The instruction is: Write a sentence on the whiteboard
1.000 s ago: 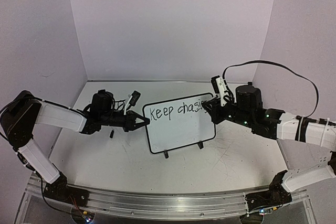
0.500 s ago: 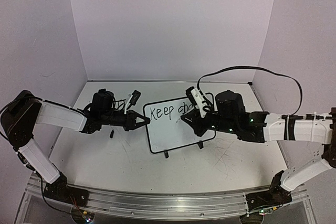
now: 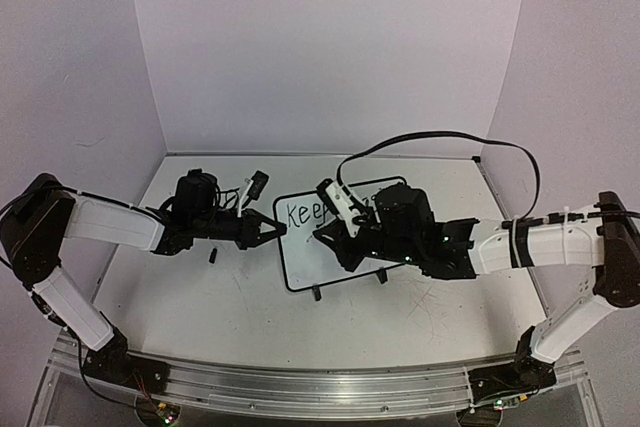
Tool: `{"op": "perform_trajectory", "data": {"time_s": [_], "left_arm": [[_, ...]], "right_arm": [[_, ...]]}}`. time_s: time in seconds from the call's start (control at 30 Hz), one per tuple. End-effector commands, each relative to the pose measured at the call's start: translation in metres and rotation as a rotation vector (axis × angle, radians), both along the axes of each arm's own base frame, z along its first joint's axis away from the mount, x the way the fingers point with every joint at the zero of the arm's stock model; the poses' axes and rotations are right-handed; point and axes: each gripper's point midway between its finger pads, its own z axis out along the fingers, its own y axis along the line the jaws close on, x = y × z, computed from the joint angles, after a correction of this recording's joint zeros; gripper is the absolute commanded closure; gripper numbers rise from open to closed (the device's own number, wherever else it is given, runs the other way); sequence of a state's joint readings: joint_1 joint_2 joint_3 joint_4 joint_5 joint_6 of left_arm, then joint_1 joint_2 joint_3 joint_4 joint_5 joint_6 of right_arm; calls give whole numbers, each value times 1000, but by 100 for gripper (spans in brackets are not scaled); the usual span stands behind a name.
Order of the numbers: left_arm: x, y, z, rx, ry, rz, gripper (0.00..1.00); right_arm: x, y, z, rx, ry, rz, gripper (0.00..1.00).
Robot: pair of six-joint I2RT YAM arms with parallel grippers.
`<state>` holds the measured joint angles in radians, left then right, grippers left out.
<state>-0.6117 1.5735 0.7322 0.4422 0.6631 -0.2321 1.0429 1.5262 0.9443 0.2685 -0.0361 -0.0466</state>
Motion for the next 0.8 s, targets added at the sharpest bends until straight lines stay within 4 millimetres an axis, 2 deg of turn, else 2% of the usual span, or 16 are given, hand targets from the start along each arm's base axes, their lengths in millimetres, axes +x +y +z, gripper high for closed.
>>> {"op": "perform_trajectory", "data": {"time_s": [0.0,0.17,0.4,0.6,0.77], "left_arm": [[36,21,6,69,-108,193,100],[33,18,6,69,-115,180,100],[31,13,11,61,-130,160,100],[30,11,9,63,-126,152,100],[31,12,11,64,-134,157,100]], "right_arm": [[-4,29,26,70,-81,30,100],[-8,39,24,71,-102,45,100],[-9,30,3,42,-78,21,100],[11,24,-4,7,-84,-106,100],[16,26,-9,1,-68,-129,100]]}}
